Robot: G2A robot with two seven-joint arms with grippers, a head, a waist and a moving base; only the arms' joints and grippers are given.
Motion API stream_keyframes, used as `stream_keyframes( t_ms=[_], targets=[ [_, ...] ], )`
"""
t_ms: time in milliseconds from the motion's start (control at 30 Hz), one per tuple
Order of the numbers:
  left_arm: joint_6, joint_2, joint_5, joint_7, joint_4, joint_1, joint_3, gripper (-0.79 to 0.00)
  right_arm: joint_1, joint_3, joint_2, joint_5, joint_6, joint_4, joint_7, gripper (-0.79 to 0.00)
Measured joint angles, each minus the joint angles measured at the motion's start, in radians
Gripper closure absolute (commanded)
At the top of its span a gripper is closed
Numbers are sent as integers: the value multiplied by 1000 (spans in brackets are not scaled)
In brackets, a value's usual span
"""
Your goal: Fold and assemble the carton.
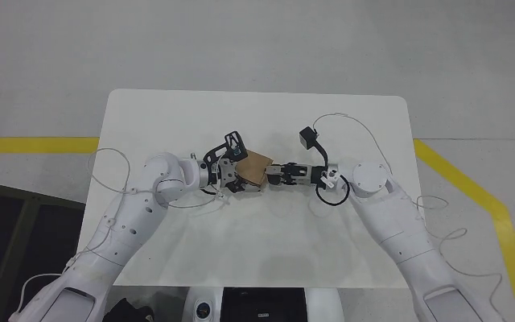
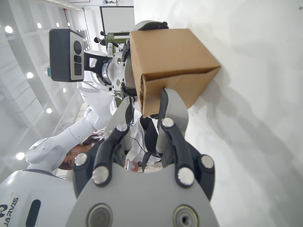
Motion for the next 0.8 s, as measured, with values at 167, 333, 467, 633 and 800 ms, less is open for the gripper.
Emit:
stream_keyframes(
  t_ms=[167,333,467,633,800],
  targets=[
    [-3,0,1,1,-1,1,1,-785,-20,33,13,-8,14,-38,12,-65],
    [-2,0,0,1,0,0,2,-785,-35,54,22,-21,25,-53,7,0],
    [-3,-1,-1,-2,0,0,5,-785,-32,40,21,-37,35,-48,-2,0],
    [-4,-2,-4,-4,-3,-1,8,-785,-13,5,11,-35,39,-19,-7,0],
    [-7,-3,-4,-4,-2,-3,11,-785,17,-27,0,-25,29,10,-8,0]
  ],
)
